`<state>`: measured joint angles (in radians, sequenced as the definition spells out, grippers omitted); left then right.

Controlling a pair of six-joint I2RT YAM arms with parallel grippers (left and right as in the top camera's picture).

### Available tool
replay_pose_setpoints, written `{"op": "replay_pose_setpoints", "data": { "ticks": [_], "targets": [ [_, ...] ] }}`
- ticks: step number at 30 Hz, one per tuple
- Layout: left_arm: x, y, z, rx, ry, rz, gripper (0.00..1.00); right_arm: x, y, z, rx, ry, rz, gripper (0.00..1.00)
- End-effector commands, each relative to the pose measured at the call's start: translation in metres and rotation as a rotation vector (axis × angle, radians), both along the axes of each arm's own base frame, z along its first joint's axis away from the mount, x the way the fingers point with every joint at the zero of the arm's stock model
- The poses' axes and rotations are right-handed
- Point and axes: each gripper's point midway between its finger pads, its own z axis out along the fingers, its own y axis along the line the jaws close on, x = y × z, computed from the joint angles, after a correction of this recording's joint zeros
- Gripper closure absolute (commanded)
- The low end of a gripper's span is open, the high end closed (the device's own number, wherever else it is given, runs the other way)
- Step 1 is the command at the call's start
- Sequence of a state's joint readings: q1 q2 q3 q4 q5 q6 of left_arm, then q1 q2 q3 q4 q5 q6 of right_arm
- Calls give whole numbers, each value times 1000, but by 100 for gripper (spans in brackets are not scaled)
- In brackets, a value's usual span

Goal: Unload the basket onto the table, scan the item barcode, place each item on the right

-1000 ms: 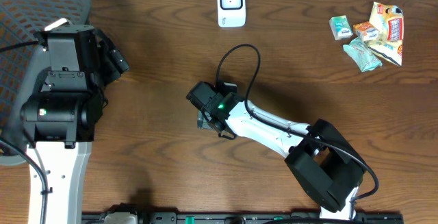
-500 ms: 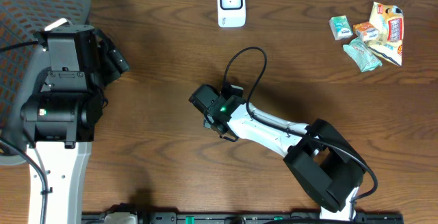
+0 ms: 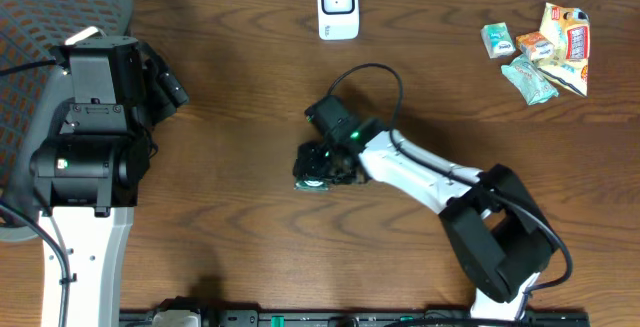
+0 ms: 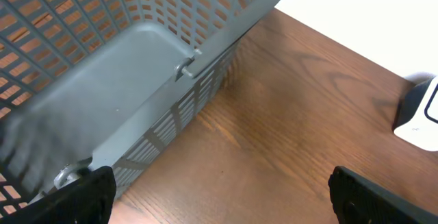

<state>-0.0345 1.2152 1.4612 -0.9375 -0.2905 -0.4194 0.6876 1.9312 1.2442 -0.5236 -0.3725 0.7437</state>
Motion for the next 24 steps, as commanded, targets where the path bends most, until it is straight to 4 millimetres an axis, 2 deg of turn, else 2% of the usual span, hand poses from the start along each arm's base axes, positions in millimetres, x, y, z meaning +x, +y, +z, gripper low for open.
{"op": "replay_pose_setpoints", "data": {
  "ticks": [1, 4, 7, 10, 15, 24],
  "targets": [
    [-2, 3, 7, 3, -20, 14, 2, -25, 21, 49, 335, 118, 193, 39],
    [-2, 3, 7, 3, -20, 14, 2, -36, 25, 87, 595, 152, 343, 39],
    [-2, 3, 7, 3, -20, 14, 2, -45, 23, 113, 776, 86, 491, 41],
    [-2, 3, 7, 3, -20, 14, 2, -46, 23, 117, 822, -32, 595, 43],
    [-2, 3, 7, 3, -20, 14, 2, -43, 24, 113, 840, -324, 800, 39],
    [-2, 3, 7, 3, -20, 14, 2, -31, 33, 128, 901, -511, 884, 39]
  ]
}}
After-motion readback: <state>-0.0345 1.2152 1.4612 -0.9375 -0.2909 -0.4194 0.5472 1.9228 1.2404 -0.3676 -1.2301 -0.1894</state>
